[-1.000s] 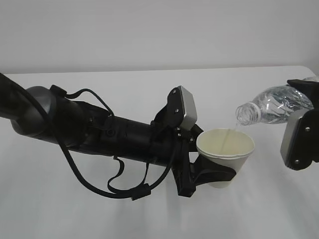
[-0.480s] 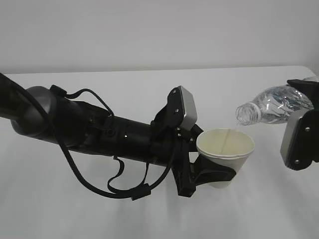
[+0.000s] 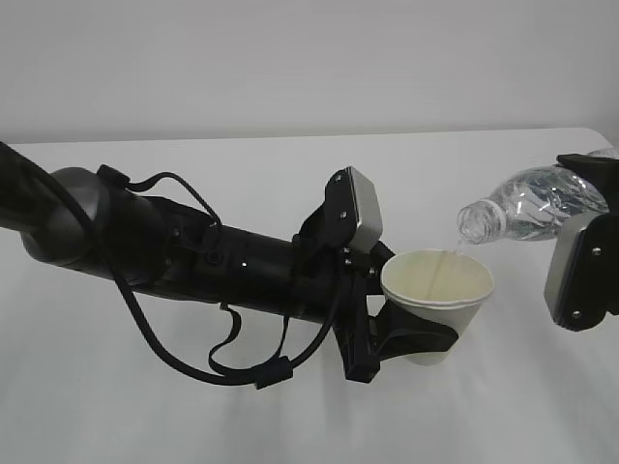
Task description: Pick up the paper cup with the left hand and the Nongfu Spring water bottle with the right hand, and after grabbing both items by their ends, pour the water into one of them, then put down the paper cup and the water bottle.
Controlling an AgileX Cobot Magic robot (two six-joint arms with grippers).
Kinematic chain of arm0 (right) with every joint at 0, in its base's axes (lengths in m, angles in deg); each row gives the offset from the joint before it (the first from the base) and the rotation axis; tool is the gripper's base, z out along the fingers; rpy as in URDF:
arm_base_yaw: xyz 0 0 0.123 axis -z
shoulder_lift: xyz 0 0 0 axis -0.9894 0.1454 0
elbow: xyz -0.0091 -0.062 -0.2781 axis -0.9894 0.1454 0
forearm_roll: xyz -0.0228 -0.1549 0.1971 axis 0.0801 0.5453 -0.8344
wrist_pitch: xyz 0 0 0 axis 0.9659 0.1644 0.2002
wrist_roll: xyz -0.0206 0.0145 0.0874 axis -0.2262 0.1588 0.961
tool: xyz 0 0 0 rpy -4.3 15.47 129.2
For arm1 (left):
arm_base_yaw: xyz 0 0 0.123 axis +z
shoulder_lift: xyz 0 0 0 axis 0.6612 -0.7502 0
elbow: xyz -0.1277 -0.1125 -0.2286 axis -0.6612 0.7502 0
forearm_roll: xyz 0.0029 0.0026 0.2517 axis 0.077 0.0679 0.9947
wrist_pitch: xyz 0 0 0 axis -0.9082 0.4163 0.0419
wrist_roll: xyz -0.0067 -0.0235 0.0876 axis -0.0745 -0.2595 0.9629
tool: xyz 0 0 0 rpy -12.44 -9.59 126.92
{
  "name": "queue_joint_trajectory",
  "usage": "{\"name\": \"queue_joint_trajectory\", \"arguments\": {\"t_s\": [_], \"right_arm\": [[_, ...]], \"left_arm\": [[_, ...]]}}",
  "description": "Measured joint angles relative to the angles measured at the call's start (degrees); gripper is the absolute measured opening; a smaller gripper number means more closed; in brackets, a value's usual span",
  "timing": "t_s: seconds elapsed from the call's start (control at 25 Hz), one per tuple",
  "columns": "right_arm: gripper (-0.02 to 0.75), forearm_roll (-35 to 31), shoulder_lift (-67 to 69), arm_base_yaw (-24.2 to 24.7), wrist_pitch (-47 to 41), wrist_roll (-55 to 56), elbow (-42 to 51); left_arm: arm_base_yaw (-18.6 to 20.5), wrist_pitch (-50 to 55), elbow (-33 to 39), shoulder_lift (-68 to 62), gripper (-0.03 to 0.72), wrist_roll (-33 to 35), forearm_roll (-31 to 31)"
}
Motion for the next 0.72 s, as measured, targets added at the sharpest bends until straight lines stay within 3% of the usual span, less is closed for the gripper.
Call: {"name": "queue_joint_trajectory", "arguments": {"t_s": [0.72], "right_arm": [[0.349,0.00,0.00,0.00,0.00,-0.84,0.00]], "left_arm": [[0.00,0.00,0.00,0.00,0.428,0.00,0.00]]}}
